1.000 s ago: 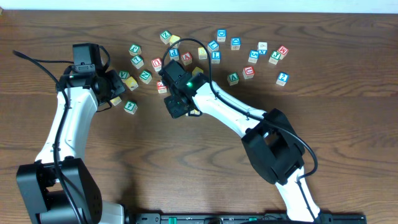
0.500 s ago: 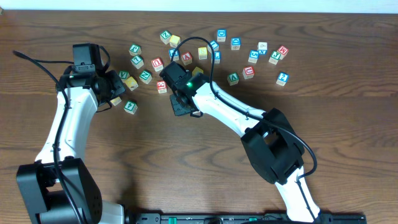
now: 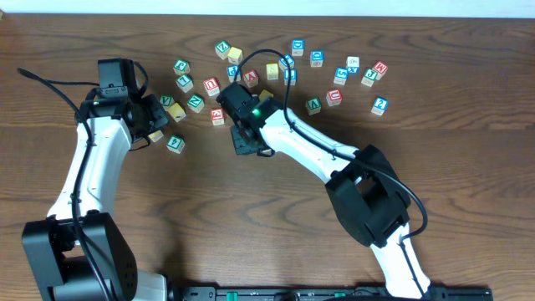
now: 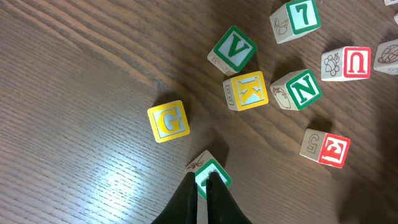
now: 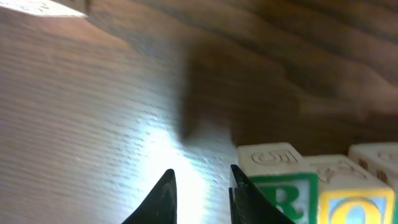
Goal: Spell out ROBOT
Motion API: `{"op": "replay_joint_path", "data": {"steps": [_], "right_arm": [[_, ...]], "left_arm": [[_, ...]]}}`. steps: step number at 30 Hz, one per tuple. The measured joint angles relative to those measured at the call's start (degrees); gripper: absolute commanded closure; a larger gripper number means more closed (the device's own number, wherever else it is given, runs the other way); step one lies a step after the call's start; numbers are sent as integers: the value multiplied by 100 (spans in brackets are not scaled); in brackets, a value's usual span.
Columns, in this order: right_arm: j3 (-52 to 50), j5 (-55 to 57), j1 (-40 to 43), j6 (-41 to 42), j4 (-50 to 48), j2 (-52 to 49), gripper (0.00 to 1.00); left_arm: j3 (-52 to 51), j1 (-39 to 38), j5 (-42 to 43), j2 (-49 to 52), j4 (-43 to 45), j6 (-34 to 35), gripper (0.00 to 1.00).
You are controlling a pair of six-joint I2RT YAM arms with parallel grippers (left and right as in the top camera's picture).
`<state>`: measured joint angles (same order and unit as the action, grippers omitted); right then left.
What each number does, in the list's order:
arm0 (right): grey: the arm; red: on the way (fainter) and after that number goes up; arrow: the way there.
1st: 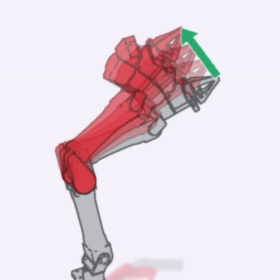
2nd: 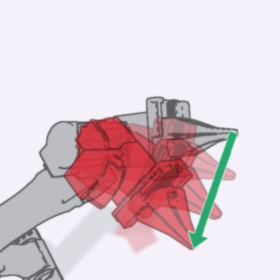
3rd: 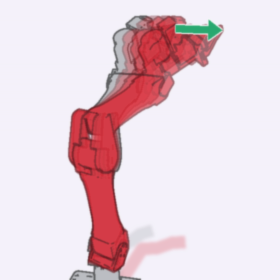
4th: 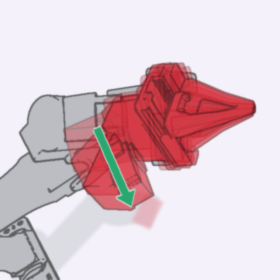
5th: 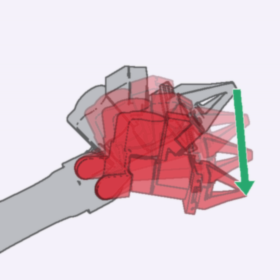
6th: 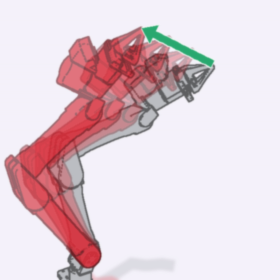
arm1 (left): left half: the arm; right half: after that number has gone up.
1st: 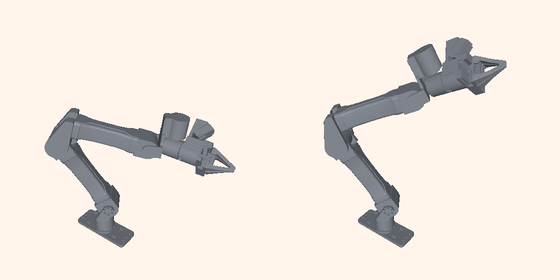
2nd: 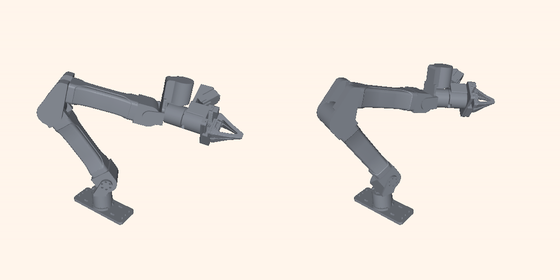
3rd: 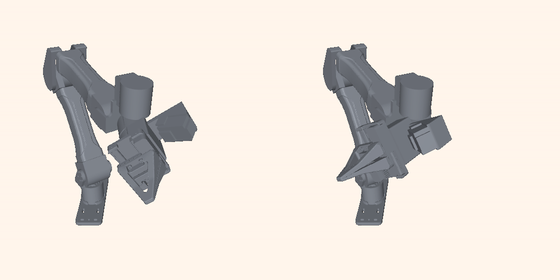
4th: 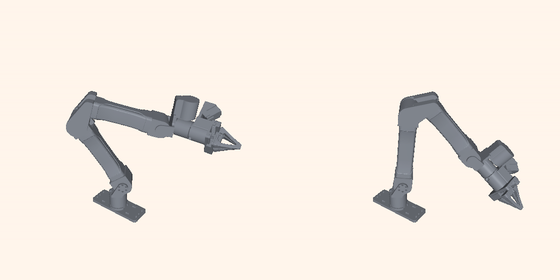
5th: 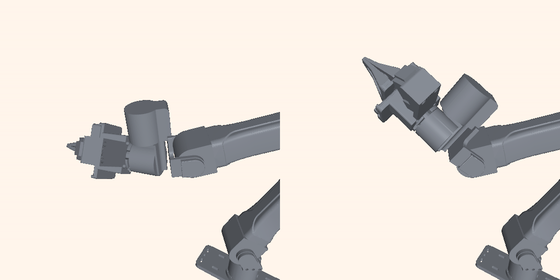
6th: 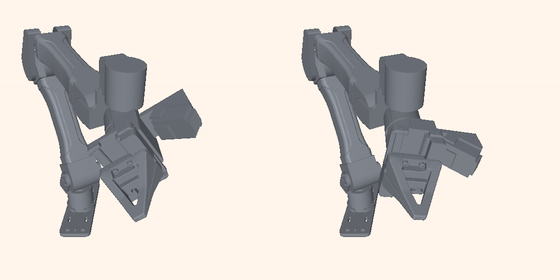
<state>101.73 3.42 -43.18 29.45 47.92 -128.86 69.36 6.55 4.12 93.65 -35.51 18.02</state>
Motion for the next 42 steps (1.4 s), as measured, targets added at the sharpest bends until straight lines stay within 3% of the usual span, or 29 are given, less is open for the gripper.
{"op": "replay_joint_path", "data": {"steps": [15,31,42], "right_arm": [[81,-138,988,-149,2234,1204,87],[-1746,-608,1145,-688,514,1200,88],[-2083,11,1145,-940,-76,1200,88]], "left_arm": [[-2,0,0,0,-4,-2,93],[-2,0,0,0,22,0,92],[-2,0,0,0,24,0,92]]}}
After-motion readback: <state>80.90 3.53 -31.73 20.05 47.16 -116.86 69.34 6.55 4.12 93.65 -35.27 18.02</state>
